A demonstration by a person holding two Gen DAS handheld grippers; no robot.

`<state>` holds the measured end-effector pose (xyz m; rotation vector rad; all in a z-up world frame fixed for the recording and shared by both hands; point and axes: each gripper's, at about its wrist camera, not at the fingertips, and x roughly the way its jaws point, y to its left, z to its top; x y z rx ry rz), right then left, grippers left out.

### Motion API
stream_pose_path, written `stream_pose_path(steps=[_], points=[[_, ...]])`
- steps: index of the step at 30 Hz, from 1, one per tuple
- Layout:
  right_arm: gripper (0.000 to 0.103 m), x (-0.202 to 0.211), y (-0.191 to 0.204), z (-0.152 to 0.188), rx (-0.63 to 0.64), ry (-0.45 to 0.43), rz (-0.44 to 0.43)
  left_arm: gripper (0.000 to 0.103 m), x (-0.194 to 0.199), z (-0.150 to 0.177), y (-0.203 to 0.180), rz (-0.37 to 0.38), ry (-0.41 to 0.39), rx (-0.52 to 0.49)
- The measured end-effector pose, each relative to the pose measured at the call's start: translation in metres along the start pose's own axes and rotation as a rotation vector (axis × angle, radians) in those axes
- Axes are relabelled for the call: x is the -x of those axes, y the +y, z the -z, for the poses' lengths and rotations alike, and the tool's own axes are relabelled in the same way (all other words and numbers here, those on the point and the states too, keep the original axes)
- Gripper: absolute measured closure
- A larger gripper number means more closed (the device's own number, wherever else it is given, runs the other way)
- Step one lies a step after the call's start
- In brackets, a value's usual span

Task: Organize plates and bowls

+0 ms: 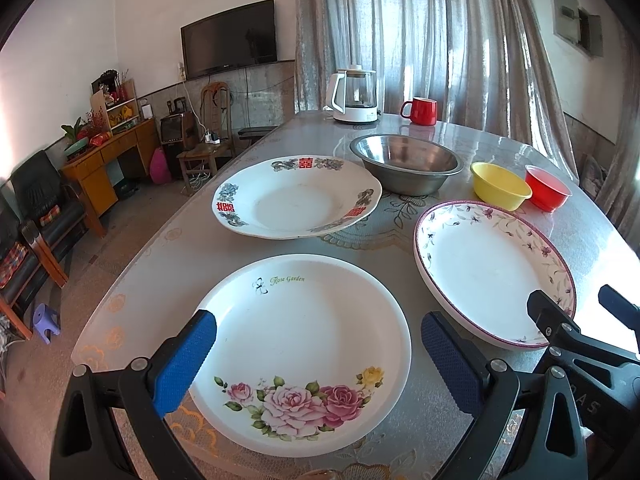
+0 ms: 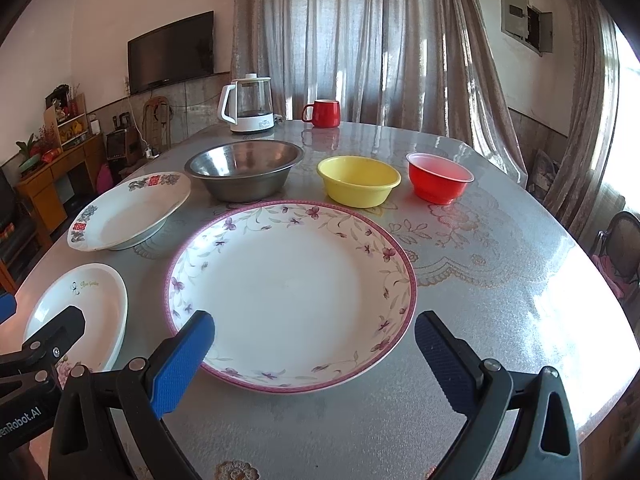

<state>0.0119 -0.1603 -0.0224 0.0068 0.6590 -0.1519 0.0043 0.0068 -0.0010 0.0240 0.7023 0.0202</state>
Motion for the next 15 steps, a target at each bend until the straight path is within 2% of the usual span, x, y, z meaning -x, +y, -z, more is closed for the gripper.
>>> stream_pose_path(steps=[15], points=[[0.001, 0.0016, -0.001, 0.0005, -0.002, -0.002, -0.007, 0.0, 0.0013, 0.0017, -0.001, 0.003, 0.0, -0.004]])
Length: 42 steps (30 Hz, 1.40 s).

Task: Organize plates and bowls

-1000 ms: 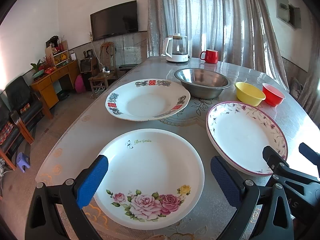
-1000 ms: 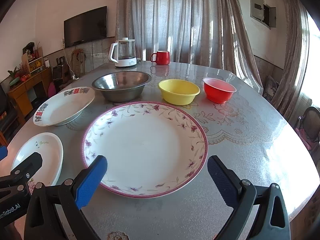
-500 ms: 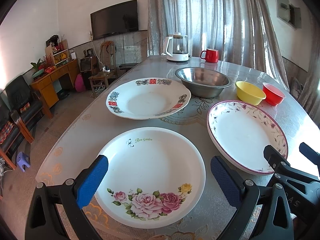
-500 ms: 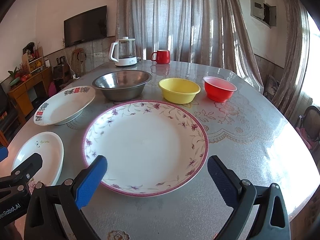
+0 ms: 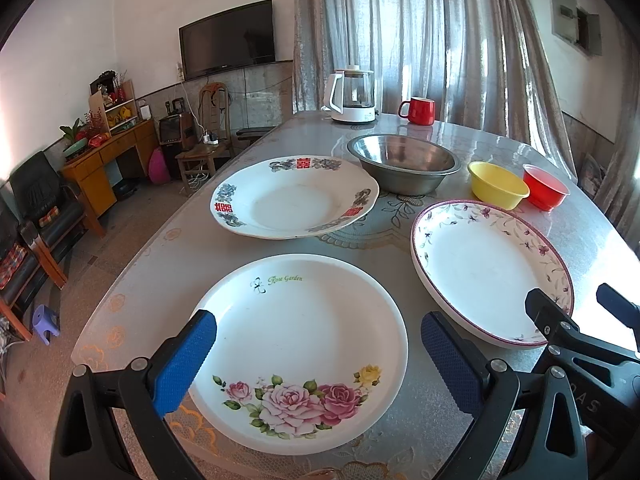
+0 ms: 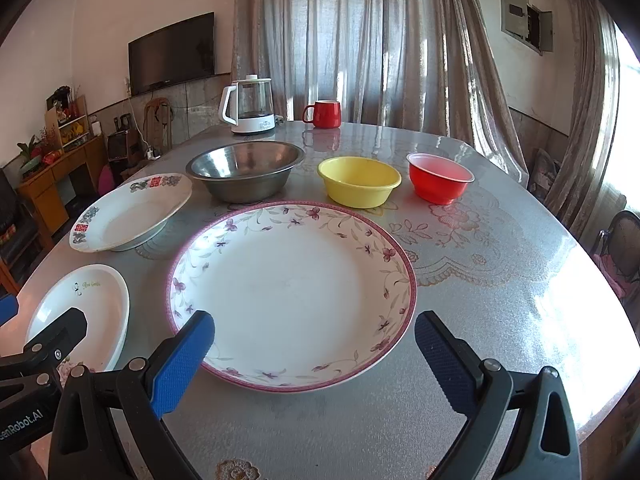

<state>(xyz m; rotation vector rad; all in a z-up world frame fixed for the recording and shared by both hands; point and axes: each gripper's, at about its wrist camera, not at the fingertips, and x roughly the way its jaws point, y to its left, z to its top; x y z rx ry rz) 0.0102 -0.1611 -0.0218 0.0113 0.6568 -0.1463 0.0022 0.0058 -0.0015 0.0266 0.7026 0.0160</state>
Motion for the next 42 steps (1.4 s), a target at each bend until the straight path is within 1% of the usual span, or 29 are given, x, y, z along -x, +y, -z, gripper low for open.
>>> stream_pose_path(steps=[42], points=[[0.001, 0.0008, -0.0056, -0.001, -0.019, -0.003, -0.007, 0.0, 0.0036, -0.001, -0.0053, 0.012, 0.009, -0.019]])
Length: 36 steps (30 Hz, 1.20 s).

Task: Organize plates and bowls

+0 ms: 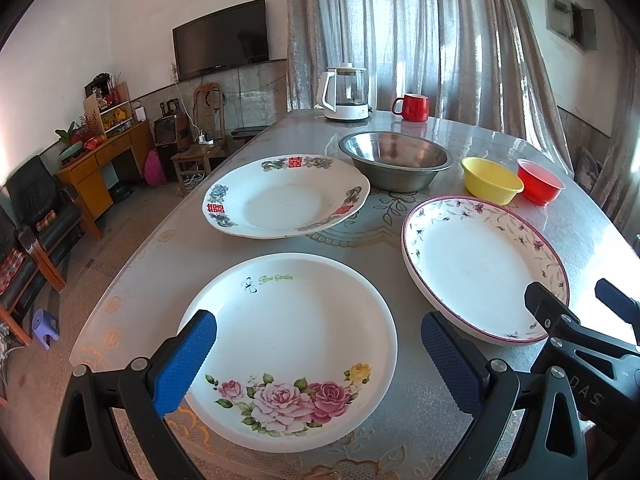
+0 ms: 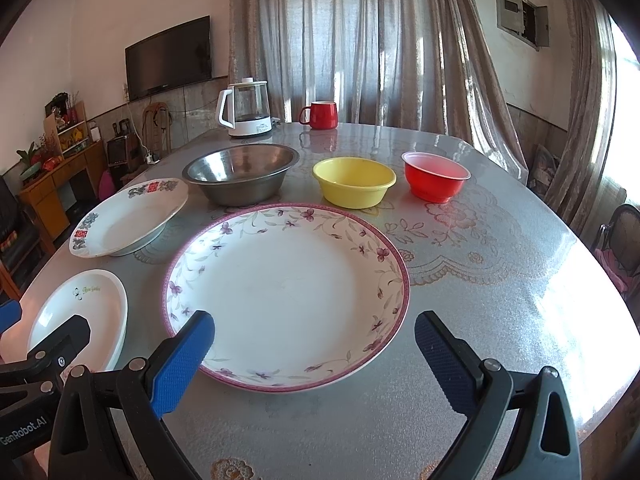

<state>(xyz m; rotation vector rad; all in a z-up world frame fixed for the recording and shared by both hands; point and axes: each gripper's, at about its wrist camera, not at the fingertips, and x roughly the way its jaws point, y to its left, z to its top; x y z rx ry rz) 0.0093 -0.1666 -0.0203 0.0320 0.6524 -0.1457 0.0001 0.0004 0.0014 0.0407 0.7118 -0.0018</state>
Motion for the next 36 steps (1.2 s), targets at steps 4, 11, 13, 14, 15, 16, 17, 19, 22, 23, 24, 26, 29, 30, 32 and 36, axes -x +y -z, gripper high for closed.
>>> stream_pose_path(steps=[4, 11, 13, 14, 15, 16, 17, 19, 22, 23, 24, 26, 29, 30, 32, 36], points=[[0.001, 0.0, -0.001, 0.0, -0.001, 0.0, 0.001, 0.0, -0.001, -0.001, -0.002, 0.005, 0.003, -0.008], [0.001, -0.005, -0.015, -0.004, -0.021, 0.01, -0.002, 0.0, -0.013, -0.014, -0.003, 0.157, 0.089, -0.017], [0.001, -0.008, -0.027, -0.007, -0.051, 0.021, -0.002, 0.0, -0.017, -0.022, -0.001, 0.23, 0.116, -0.003], [0.001, -0.01, -0.034, -0.008, -0.067, 0.027, -0.002, 0.0, -0.019, -0.026, -0.002, 0.264, 0.124, 0.006], [0.001, -0.012, -0.042, -0.008, -0.086, 0.036, -0.009, 0.0, -0.021, -0.03, -0.002, 0.293, 0.135, 0.013], [0.002, -0.014, -0.048, -0.009, -0.103, 0.046, -0.023, 0.0, -0.025, -0.034, -0.003, 0.323, 0.152, 0.018], [0.005, -0.017, -0.056, -0.01, -0.124, 0.064, -0.043, 0.0, -0.028, -0.037, -0.003, 0.352, 0.17, 0.024], [0.006, -0.023, -0.069, -0.01, -0.164, 0.093, -0.081, 0.0, -0.034, -0.043, -0.007, 0.398, 0.196, 0.038], [0.005, -0.029, -0.084, -0.009, -0.208, 0.111, -0.083, 0.0, -0.04, -0.052, -0.017, 0.451, 0.221, 0.015], [0.005, -0.031, -0.088, -0.009, -0.217, 0.117, -0.082, 0.0, -0.042, -0.056, -0.021, 0.458, 0.228, -0.004], [0.006, -0.033, -0.091, -0.008, -0.22, 0.122, -0.083, 0.0, -0.045, -0.058, -0.025, 0.46, 0.232, -0.024], [0.006, -0.038, -0.092, -0.008, -0.209, 0.133, -0.083, 0.0, -0.05, -0.063, -0.033, 0.453, 0.241, -0.064], [0.006, -0.047, -0.092, -0.008, -0.195, 0.158, -0.102, 0.0, -0.058, -0.07, -0.044, 0.441, 0.247, -0.106], [0.006, -0.049, -0.091, -0.008, -0.185, 0.161, -0.103, 0.0, -0.063, -0.072, -0.046, 0.445, 0.258, -0.119], [0.006, -0.053, -0.087, -0.009, -0.165, 0.165, -0.106, 0.0, -0.073, -0.075, -0.05, 0.45, 0.29, -0.131], [0.01, -0.06, -0.081, -0.012, -0.118, 0.169, -0.12, 0.0, -0.088, -0.079, -0.052, 0.467, 0.326, -0.131]])
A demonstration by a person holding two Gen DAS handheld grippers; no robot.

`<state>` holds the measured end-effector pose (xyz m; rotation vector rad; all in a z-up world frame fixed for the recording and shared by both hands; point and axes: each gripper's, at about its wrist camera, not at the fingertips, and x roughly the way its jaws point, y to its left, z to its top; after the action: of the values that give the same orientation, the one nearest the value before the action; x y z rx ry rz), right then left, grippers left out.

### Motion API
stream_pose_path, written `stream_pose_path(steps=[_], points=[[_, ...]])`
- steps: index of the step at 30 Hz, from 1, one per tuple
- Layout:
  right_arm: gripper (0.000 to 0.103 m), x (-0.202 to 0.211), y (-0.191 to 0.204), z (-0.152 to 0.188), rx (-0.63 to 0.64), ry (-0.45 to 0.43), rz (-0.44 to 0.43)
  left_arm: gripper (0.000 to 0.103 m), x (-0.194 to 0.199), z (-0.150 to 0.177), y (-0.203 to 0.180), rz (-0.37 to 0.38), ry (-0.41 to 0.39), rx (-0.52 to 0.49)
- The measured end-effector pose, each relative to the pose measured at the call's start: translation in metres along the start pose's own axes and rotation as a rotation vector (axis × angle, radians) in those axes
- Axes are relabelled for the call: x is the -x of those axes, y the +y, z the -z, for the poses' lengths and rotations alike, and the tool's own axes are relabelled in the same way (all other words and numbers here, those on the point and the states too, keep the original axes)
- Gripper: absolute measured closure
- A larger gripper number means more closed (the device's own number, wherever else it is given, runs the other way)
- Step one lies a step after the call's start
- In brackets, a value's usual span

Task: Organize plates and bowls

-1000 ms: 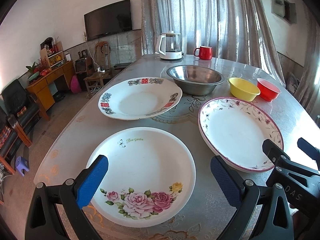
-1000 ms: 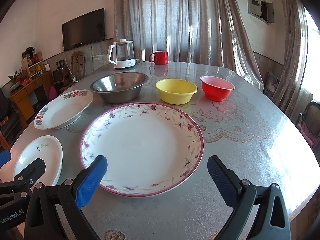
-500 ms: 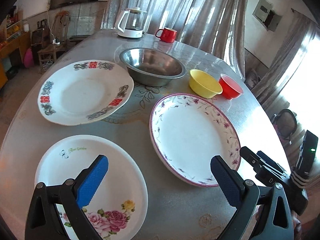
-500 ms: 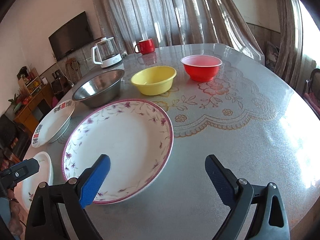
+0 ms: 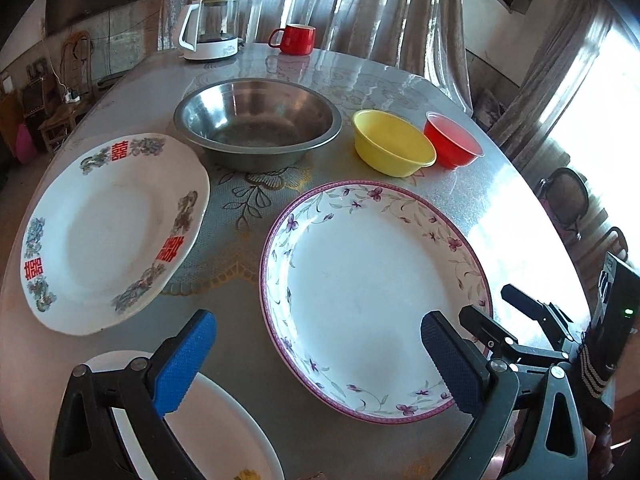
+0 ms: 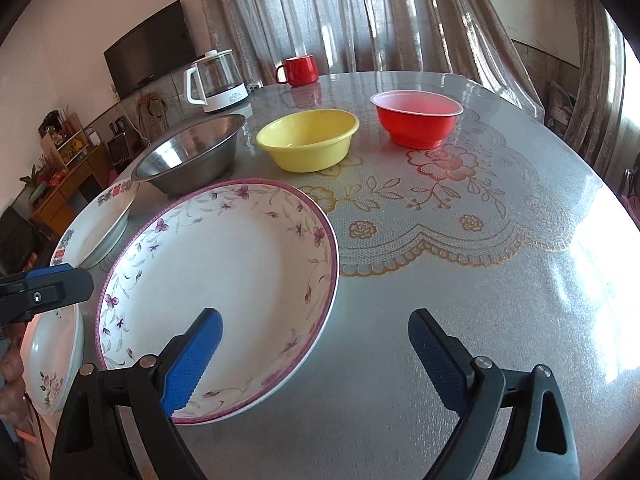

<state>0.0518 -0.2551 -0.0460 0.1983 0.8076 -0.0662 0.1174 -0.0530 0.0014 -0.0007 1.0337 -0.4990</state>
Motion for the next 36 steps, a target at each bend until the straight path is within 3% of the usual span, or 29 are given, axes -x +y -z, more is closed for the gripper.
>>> stream_pose_path(steps=[7, 12, 16, 23, 29, 36], points=[[0.013, -0.011, 0.004, -0.004, 0.038, 0.015, -0.027, 0.0, -0.02, -0.012, 0.022, 0.087, 0.049, 0.12], [0.026, -0.02, 0.006, -0.003, 0.061, 0.031, -0.04, 0.0, -0.025, -0.018, 0.021, 0.088, 0.053, 0.117], [0.029, -0.023, 0.009, -0.003, 0.081, 0.027, -0.041, 0.002, -0.036, -0.02, 0.025, 0.068, 0.067, 0.13], [0.027, -0.025, 0.01, -0.004, 0.097, 0.026, -0.044, 0.029, -0.051, -0.019, 0.022, 0.129, 0.126, 0.167], [0.032, -0.025, 0.013, -0.005, 0.11, 0.027, -0.084, 0.03, -0.053, -0.011, 0.005, 0.036, 0.095, 0.078], [0.034, -0.025, 0.017, -0.004, 0.129, 0.027, -0.091, 0.03, -0.055, -0.008, 0.004, 0.014, 0.087, 0.11]])
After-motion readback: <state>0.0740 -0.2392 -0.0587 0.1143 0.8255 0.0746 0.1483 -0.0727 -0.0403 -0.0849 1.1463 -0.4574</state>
